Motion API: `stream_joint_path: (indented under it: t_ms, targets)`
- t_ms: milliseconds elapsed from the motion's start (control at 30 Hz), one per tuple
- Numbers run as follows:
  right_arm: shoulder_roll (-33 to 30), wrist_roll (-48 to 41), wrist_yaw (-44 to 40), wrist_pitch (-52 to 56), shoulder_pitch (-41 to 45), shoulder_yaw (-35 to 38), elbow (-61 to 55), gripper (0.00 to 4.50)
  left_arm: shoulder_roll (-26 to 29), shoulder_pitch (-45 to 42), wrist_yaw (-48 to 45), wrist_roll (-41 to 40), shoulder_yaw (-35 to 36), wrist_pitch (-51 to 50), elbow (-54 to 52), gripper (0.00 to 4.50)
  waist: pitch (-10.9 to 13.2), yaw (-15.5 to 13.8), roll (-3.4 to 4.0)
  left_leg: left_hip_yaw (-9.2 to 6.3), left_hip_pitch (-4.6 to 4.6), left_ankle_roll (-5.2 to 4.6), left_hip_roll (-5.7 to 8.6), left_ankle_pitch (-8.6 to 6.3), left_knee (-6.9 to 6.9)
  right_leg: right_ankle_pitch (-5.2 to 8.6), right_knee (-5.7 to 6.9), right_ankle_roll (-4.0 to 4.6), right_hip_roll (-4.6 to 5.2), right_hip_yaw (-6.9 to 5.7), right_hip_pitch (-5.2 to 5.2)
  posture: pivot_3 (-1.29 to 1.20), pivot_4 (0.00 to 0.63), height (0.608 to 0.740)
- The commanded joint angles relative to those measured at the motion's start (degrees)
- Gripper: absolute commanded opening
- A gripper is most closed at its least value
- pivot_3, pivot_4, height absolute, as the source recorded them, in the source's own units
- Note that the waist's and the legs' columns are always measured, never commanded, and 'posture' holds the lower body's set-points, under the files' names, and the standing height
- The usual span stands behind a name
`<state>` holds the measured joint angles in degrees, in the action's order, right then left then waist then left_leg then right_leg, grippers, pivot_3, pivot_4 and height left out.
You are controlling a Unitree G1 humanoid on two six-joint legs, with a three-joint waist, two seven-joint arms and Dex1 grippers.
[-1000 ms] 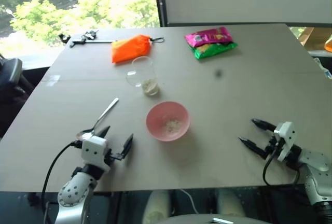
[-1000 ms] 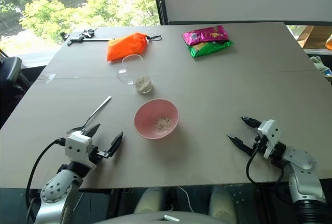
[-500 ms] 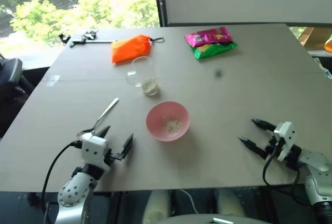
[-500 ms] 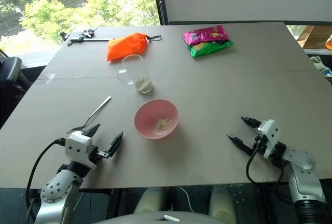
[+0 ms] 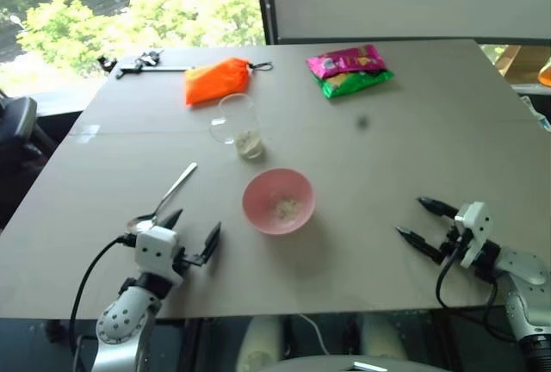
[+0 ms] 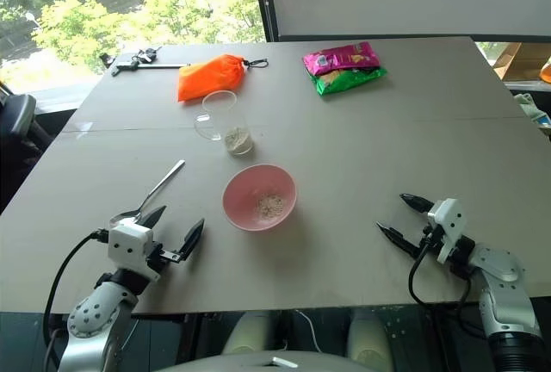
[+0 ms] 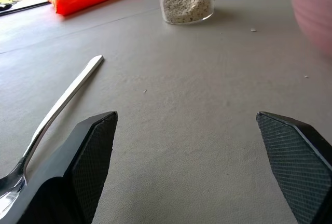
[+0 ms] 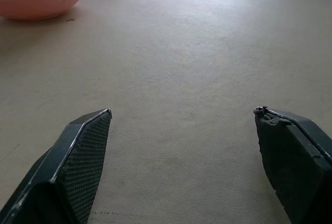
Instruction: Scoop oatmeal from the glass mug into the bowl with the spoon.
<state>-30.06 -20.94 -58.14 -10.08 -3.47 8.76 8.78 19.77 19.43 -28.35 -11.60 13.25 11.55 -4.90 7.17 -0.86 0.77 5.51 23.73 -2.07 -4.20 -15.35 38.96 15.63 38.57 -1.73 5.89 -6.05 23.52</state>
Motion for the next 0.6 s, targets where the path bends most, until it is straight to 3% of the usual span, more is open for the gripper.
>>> stream_joint_path:
  t_ms: [33,233,367,600]
  targets:
    - [0.6,0.33,0.35,1.68,0.07,-1.47,0.44,4.45,-0.86,0.54,-0.2,-1.16,-1.66,-3.37,1.06,4.5,0.01,0.0,-0.02,0.0,0.0,0.0,0.0,0.0,0.0,0.0,0.0,0.0,0.0,0.0,0.0,0.0,0.15,0.696]
    - [-0.58,-1.74,-0.59,6.19,3.43,-2.02,-4.98,4.45,1.69,-3.58,2.47,-6.14,3.12,-12.47,-4.62,4.5,0.51,0.02,-0.32,-0.07,0.0,0.0,-0.01,0.01,0.0,0.0,0.08,0.01,-0.02,-0.03,0.02,0.0,0.15,0.696]
    - [-1.77,-5.31,-0.66,14.38,7.6,-3.96,-13.43,4.45,6.62,-6.93,6.44,-4.94,5.89,-23.27,-7.43,4.5,1.2,0.12,-0.63,-0.12,0.14,-0.01,-0.03,0.02,0.01,-0.07,0.21,-0.06,-0.1,-0.05,0.16,0.0,0.15,0.696]
    - [-2.72,-13.84,2.26,30.71,14.8,-7.92,-29.82,4.45,11.45,-13.16,6.75,-7.86,8.77,-33.41,-8.91,4.5,1.96,0.08,-1.28,-0.1,0.46,0.01,-0.01,0.02,0.0,-0.27,0.09,0.02,-0.09,-0.09,0.27,0.0,0.15,0.696]
